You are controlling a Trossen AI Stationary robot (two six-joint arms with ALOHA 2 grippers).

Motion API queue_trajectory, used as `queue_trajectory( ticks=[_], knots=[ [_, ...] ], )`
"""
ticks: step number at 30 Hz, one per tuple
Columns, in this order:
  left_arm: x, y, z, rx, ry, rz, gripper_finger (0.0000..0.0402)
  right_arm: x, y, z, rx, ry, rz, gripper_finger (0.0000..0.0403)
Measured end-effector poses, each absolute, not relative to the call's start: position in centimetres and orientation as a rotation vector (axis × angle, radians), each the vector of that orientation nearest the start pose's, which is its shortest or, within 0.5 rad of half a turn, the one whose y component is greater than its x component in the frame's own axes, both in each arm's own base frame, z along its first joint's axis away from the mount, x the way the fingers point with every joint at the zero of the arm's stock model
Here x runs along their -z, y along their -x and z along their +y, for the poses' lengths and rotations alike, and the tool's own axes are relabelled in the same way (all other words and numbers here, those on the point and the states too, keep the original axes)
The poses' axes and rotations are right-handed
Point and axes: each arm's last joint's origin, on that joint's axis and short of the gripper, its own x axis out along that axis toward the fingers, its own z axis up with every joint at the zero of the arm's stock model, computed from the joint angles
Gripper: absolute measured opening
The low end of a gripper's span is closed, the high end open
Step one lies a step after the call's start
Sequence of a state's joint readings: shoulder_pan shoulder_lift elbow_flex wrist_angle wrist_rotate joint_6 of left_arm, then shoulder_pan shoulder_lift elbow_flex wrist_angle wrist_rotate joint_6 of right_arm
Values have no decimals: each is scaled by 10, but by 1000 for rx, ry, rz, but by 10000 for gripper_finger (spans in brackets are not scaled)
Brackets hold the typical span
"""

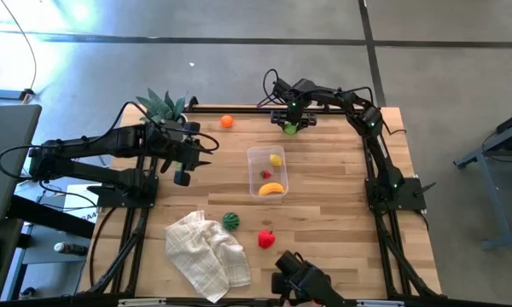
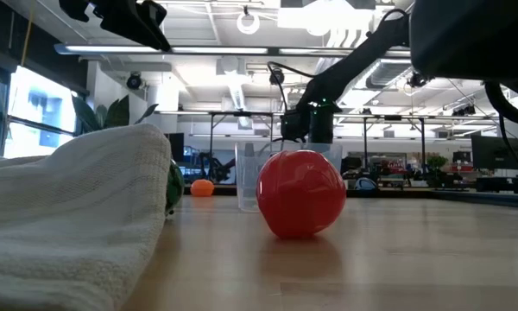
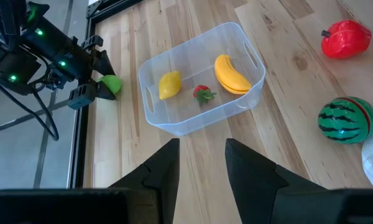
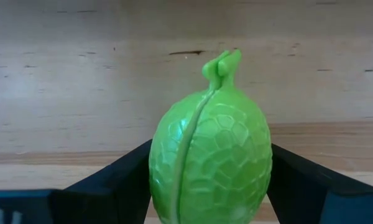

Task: Pick and placing Produce into tupperware
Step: Put the green melon into the transparent bin

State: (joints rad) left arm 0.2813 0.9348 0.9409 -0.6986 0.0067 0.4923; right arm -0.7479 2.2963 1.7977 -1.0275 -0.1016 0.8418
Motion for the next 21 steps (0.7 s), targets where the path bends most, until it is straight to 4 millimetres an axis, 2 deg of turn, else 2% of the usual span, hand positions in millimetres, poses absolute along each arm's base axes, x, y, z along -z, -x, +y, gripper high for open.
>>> queue_trajectory(
  ticks=[8, 16, 21],
  knots=[
    [-316, -175, 50, -88, -370, 735, 117, -140, -327, -299, 1118, -1298, 1160, 257],
    [-316, -175, 50, -89, -370, 735, 117, -140, -327, -300, 1116, -1300, 1161, 222],
    [-316, -175, 50, -89, -370, 735, 117, -140, -327, -300, 1115, -1300, 1160, 219]
  ],
)
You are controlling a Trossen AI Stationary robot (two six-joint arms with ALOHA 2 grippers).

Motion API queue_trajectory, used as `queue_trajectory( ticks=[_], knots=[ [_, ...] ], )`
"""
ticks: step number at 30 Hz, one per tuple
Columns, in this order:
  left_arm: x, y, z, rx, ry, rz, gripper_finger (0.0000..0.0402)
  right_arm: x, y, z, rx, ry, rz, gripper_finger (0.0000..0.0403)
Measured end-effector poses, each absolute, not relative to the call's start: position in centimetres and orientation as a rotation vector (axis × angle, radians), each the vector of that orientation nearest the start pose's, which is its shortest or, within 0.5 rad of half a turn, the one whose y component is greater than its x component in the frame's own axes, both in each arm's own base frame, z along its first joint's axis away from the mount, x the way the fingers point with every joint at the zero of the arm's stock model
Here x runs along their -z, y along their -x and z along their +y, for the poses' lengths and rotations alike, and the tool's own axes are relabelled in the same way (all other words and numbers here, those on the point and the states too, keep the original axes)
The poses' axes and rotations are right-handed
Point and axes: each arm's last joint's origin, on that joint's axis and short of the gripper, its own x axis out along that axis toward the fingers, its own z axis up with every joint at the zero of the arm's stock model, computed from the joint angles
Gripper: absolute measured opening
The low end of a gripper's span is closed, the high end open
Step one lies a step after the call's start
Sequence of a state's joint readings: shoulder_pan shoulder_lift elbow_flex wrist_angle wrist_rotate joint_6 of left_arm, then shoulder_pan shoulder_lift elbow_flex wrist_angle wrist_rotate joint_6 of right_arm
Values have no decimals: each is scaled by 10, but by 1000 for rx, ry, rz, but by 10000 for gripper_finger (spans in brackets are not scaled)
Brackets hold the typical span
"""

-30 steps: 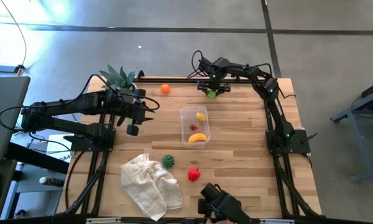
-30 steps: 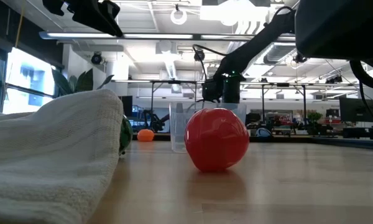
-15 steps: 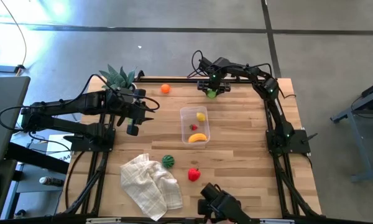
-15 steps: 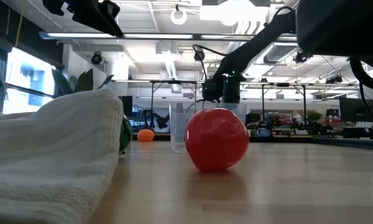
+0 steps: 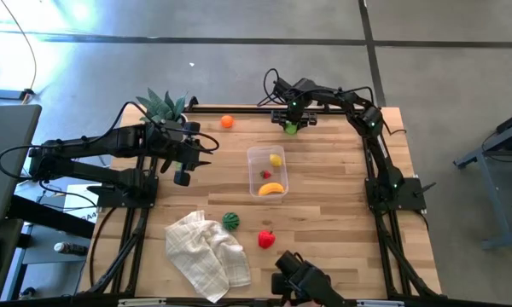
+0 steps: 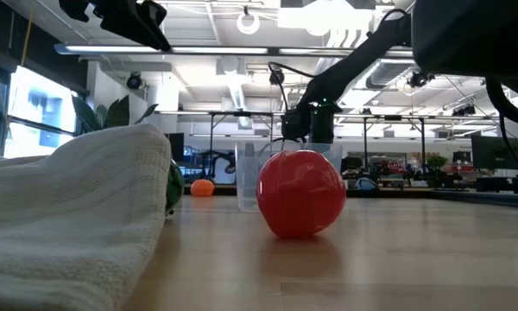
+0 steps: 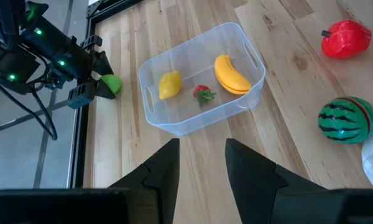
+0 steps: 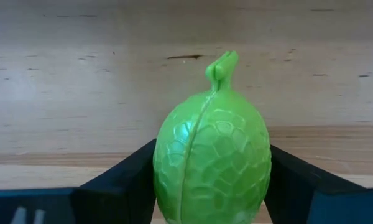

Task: Pick and placing Produce into tupperware
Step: Put the green melon into the transparent bin

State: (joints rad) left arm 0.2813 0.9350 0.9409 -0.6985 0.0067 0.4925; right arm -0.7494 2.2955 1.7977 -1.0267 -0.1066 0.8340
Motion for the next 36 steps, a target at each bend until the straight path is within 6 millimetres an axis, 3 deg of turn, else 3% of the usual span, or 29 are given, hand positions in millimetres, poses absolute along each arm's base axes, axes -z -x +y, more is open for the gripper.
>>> queue_trajectory(
  ticks=[9, 15, 22, 28, 31, 36],
  knots=[
    [-316, -175, 50, -88, -370, 735, 117, -143, -327, -300, 1081, -1267, 1185, 218],
    [-316, -175, 50, -88, -370, 735, 117, -157, -334, -308, 1054, -1181, 1162, 218],
    [-316, -175, 50, -88, -370, 735, 117, -198, -344, -309, 977, -1048, 1171, 218],
    [-316, -175, 50, -88, -370, 735, 117, -248, -354, -299, 875, -866, 1185, 218],
    [-316, -175, 50, -88, -370, 735, 117, -277, -360, -289, 800, -772, 1165, 218],
    [-316, -175, 50, -89, -370, 735, 117, -305, -362, -256, 663, -646, 1153, 218]
  ],
)
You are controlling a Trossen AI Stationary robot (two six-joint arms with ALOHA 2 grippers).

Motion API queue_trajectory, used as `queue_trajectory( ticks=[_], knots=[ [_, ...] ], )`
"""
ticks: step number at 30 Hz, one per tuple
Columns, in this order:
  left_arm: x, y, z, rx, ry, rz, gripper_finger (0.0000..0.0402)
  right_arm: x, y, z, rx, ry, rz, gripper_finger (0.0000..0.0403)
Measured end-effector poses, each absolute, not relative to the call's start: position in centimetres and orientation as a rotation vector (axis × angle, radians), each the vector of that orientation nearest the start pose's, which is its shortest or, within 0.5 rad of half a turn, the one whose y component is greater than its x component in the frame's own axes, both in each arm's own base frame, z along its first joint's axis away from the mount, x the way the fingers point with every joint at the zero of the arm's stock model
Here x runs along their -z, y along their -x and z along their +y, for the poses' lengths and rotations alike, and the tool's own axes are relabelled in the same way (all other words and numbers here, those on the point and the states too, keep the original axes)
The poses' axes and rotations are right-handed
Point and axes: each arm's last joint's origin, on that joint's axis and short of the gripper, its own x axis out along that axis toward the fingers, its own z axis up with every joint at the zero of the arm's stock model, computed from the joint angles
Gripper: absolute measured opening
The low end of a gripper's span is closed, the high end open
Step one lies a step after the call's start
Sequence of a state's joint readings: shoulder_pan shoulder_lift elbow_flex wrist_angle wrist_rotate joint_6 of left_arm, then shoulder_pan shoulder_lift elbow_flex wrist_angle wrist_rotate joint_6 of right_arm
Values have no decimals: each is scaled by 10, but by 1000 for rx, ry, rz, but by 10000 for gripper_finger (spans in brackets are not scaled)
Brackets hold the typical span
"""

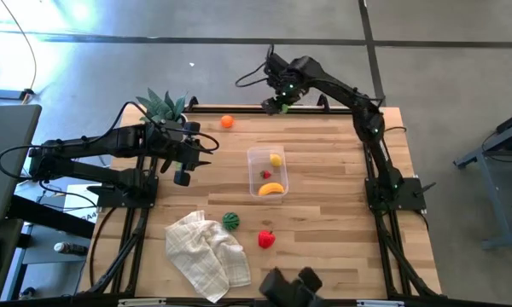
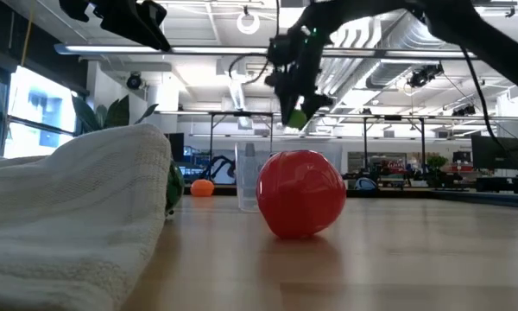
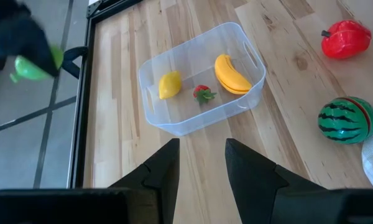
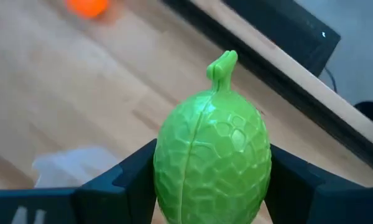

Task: Pick and placing Produce into tupperware
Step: Put the green melon into the transparent bin

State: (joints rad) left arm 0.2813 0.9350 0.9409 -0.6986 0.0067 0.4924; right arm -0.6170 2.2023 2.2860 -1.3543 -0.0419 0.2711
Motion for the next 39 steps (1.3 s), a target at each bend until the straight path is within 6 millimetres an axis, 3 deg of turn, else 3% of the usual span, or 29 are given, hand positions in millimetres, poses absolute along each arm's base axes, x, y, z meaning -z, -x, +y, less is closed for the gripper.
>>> queue_trajectory(
  ticks=[6, 13, 19, 27, 39],
  knots=[
    [-316, -175, 50, -88, -370, 735, 117, -318, -377, -206, 488, -446, 1230, 218],
    [-316, -175, 50, -88, -370, 735, 117, -317, -404, -145, 244, -211, 1287, 218],
    [-316, -175, 50, -88, -370, 735, 117, -315, -413, -121, 128, -196, 1277, 218],
    [-316, -175, 50, -89, -370, 735, 117, -241, -406, -107, 101, -257, 1381, 218],
    [-316, -175, 50, -88, -370, 735, 117, -196, -405, -88, 115, -234, 1282, 218]
  ],
)
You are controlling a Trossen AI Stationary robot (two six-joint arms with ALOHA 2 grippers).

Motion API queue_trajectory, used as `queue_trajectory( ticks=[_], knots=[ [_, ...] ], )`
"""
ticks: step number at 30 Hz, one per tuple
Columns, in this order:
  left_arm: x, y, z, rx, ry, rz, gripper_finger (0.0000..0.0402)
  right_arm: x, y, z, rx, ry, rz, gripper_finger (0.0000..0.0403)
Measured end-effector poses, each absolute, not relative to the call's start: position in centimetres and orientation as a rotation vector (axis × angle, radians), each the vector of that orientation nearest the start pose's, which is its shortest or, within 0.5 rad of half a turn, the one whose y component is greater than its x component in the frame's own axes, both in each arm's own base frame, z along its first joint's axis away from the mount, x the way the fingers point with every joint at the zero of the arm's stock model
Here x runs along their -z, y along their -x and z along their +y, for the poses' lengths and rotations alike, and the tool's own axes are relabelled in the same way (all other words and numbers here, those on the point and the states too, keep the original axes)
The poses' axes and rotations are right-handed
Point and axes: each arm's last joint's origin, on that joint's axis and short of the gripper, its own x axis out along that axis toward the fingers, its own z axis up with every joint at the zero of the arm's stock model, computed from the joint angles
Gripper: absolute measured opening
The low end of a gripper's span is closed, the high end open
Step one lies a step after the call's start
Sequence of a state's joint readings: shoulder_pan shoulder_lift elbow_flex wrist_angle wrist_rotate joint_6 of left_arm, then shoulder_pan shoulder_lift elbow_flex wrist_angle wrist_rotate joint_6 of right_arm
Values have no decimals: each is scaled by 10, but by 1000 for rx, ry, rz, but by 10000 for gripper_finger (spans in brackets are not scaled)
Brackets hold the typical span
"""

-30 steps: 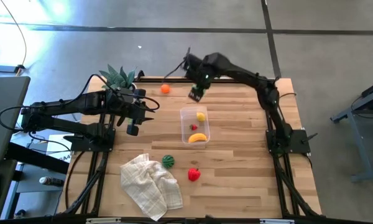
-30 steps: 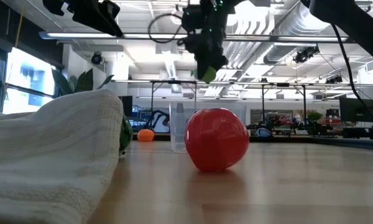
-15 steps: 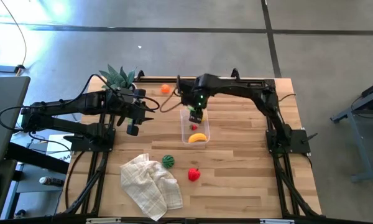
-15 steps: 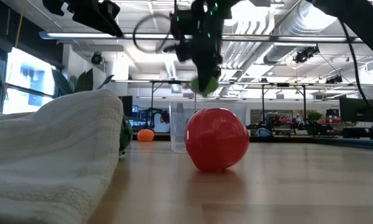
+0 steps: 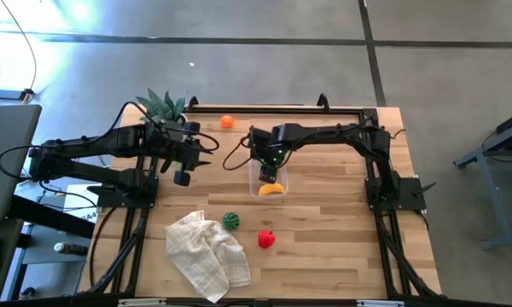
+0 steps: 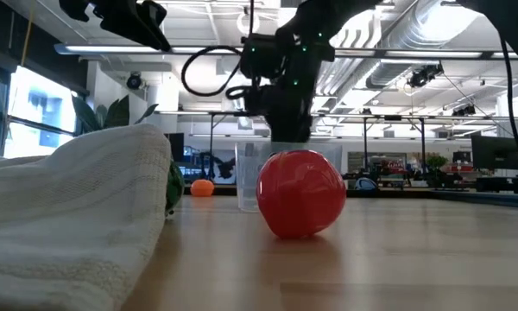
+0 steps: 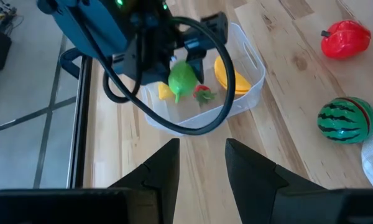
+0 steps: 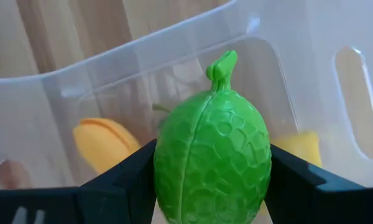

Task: Pick and placing Produce into tupperware
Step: Put the green melon into the transparent bin

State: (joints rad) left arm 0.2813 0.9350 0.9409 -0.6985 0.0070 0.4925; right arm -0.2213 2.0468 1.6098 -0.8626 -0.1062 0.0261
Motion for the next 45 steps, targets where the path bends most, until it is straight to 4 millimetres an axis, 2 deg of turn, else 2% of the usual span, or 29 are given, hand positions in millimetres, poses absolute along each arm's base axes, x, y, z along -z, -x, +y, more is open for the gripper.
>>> queue_trajectory(
  ticks=[4, 15, 21, 27, 32, 45],
  knots=[
    [-316, -175, 50, -89, -370, 735, 117, -187, -405, -91, 129, -230, 1256, 218],
    [-316, -175, 50, -89, -370, 735, 117, -185, -409, -103, 132, -172, 1198, 218],
    [-316, -175, 50, -88, -370, 735, 117, -171, -411, -106, 92, -211, 1223, 218],
    [-316, -175, 50, -89, -370, 735, 117, -169, -413, -107, 91, -217, 1215, 218],
    [-316, -175, 50, -88, -370, 735, 117, -160, -412, -106, 79, -212, 1266, 218],
    [-316, -175, 50, -88, -370, 735, 117, -158, -412, -106, 54, -185, 1266, 221]
  ],
)
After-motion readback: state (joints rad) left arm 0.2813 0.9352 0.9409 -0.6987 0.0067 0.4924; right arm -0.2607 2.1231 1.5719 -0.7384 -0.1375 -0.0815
